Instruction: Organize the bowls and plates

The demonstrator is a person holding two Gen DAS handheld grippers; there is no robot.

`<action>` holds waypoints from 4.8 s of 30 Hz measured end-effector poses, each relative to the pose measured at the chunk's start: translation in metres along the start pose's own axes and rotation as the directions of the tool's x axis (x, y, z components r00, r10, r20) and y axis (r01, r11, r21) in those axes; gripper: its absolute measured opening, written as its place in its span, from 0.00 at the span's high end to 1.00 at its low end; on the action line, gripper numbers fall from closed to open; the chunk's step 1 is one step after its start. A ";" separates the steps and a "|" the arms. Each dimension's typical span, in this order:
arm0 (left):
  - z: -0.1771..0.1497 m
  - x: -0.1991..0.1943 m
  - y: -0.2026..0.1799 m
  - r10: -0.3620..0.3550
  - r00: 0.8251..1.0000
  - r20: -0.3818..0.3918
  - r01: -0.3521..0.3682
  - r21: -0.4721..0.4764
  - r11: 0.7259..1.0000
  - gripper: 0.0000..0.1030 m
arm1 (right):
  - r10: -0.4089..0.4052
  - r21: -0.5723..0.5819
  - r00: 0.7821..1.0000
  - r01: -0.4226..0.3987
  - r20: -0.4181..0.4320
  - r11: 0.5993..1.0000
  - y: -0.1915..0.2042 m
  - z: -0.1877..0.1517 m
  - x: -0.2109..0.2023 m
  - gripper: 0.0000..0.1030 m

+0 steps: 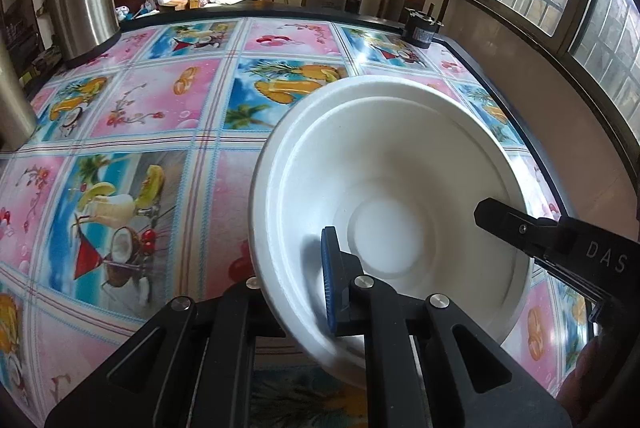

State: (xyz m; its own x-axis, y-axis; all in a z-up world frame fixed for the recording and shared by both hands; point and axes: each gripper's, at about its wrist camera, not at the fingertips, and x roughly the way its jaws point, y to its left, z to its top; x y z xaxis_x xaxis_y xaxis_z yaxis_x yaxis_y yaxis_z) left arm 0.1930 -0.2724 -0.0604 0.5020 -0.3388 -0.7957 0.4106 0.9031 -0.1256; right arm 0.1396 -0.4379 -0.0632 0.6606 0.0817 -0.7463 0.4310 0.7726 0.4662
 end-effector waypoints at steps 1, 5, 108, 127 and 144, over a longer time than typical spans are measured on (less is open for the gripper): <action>-0.001 -0.005 0.002 0.010 1.000 0.010 -0.010 0.000 1.000 0.91 | 0.007 -0.009 1.000 -0.007 0.001 1.000 0.005 -0.003 -0.002 0.93; -0.011 -0.036 0.019 0.066 0.995 0.069 -0.065 -0.007 0.998 0.91 | 0.048 -0.059 0.999 -0.047 0.012 0.997 0.031 -0.023 -0.017 0.92; -0.176 -0.292 0.255 0.699 0.613 0.368 -0.604 -0.352 0.715 0.25 | 0.294 -0.519 0.943 -0.174 0.158 0.837 0.260 -0.225 -0.081 0.45; -0.106 -0.248 0.125 0.500 0.730 0.466 -0.505 -0.125 0.854 0.22 | 0.108 -0.404 0.952 0.017 0.286 0.914 0.144 -0.143 -0.094 0.41; -0.044 -0.144 0.030 0.246 0.883 0.399 -0.260 -0.019 0.965 0.22 | -0.169 -0.232 0.921 0.260 0.351 0.937 0.065 -0.091 -0.090 0.41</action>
State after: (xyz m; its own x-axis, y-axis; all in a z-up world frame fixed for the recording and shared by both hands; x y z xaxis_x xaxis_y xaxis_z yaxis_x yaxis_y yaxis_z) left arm 0.0989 -0.1849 0.0246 0.8480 -0.1822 -0.4976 0.2511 0.9651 0.0746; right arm 0.0525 -0.3380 -0.0094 0.7514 -0.2764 -0.5991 0.4333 0.8915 0.1321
